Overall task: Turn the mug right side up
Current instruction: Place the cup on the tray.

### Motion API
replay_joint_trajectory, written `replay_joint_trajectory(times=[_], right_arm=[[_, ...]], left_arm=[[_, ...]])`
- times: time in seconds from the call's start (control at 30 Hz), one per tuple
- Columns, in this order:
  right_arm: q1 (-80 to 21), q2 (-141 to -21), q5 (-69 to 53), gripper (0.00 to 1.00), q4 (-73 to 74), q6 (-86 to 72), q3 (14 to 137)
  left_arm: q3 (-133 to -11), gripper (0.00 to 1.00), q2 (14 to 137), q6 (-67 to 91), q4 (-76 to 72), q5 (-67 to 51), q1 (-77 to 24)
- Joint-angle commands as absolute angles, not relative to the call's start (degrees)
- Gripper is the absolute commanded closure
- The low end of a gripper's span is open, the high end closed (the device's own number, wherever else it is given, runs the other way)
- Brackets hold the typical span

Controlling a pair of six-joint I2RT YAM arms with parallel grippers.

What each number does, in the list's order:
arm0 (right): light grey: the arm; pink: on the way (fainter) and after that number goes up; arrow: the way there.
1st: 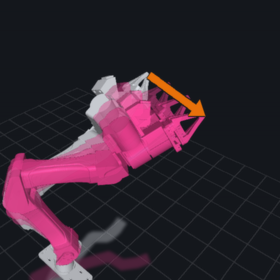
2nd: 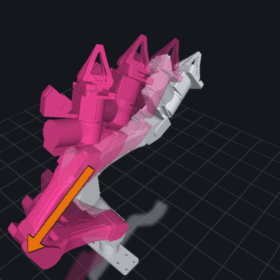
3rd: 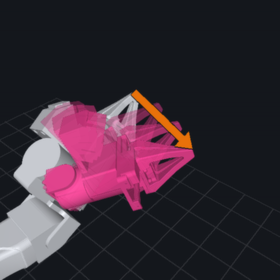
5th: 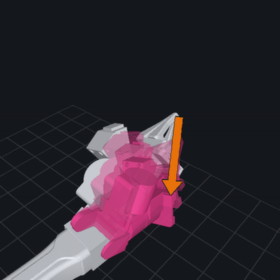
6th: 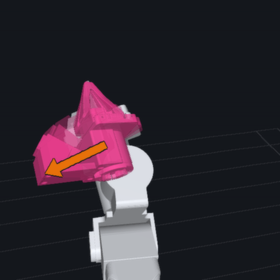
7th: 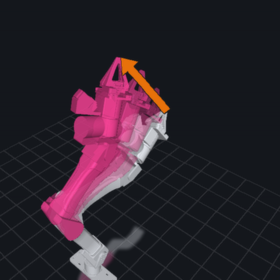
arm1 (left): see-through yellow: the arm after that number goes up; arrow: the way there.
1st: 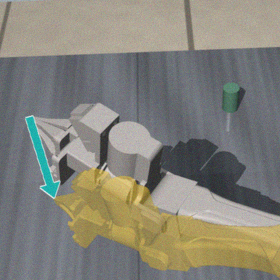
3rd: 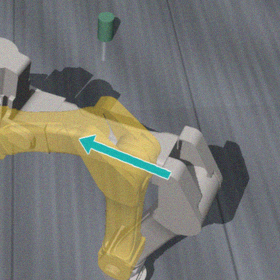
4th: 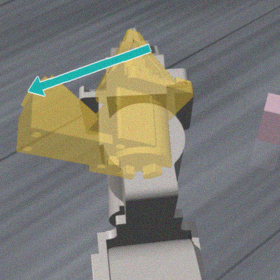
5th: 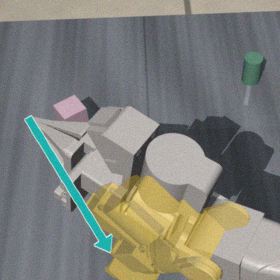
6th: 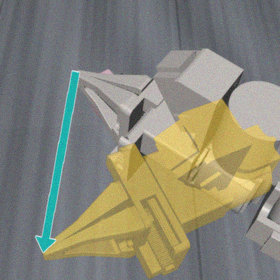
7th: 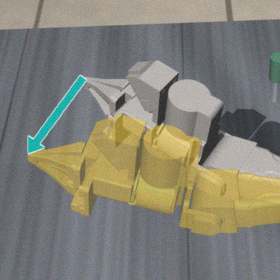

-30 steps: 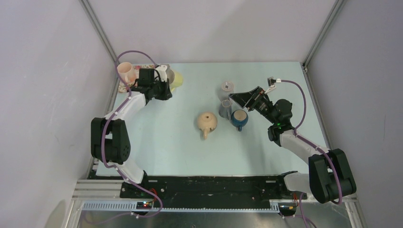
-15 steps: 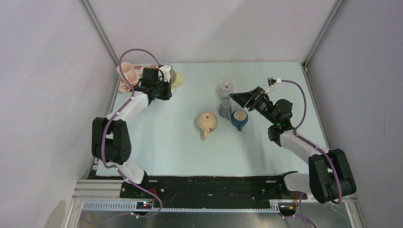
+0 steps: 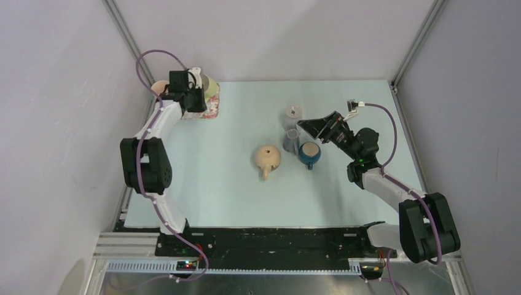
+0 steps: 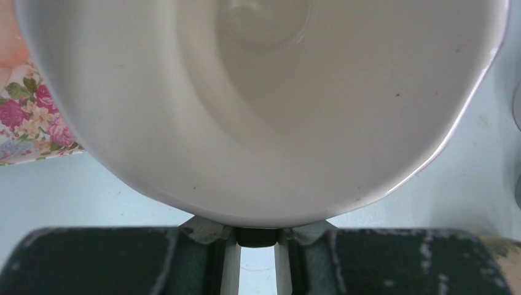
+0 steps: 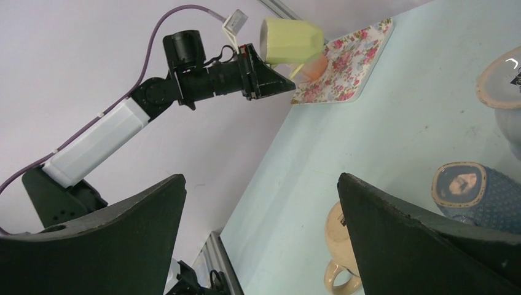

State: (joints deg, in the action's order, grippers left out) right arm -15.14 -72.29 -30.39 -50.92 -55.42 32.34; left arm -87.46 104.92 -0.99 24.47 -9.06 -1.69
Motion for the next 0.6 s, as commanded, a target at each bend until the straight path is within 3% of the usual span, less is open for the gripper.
replay_joint_trajectory(times=[0.0,0.57], right_arm=[[-14.69,-70.84,-29.74,0.00,-52.14,-54.59,33.75],[-13.90,-71.28,-29.54,0.00,-51.67,-54.32,33.75]], left_arm=[[-94.64,1.00,107.18,1.71,24.78,-9.00,-0.29],[-108.71,1.00,120.57,0.11,30.42,-7.37,7.81]])
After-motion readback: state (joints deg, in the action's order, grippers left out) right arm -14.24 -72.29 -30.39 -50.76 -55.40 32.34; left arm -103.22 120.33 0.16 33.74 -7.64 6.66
